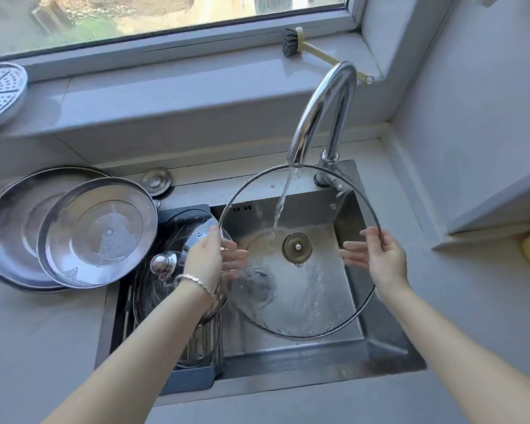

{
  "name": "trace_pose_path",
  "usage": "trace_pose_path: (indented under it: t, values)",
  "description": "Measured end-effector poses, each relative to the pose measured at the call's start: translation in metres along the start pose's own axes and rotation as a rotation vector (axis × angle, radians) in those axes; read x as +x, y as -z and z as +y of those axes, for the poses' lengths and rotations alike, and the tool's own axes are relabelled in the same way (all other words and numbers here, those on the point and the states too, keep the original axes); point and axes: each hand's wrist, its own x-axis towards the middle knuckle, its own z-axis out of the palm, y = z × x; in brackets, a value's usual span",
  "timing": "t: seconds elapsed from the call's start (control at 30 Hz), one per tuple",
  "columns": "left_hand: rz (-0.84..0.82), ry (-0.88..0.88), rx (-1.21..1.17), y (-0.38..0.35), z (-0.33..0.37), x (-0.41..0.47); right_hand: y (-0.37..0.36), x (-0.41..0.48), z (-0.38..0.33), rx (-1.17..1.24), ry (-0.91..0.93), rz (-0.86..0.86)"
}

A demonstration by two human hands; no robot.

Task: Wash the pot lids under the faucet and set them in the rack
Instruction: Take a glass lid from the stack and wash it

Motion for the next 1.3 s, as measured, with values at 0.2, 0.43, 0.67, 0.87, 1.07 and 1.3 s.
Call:
trace_pose_path:
  t: [0.2,0.43,0.67,0.87,1.07,1.3]
  values:
    - [0.006,-0.134,0.301,0.031,0.033,-0.01,-0.029,-0.019,0.042,0.036,-0.407,-0.096]
    - [-0.078,0.165,0.341,0.035,0.004,-0.008,-0.012,-0.004,0.013,-0.161,-0.514,-0.191]
    - [-0.157,0.328,0.214,-0.008,-0.033,-0.012,0.008,0.017,-0.081,-0.585,-0.178,-0.227]
    - [-0.32,0.099,0.809,-0.057,-0.039,-0.036,-0.011,0.003,-0.12,-0.791,-0.108,-0.279]
    - [-0.65,-0.454,0.694,-0.081,-0.04,-0.085,-0.036,-0.009,-0.101,-0.965,-0.197,-0.33]
    - [-0.153,-0.74,0.984,-0.067,-0.034,-0.073,-0.052,-0.015,-0.094,-0.765,-0.14,-0.374]
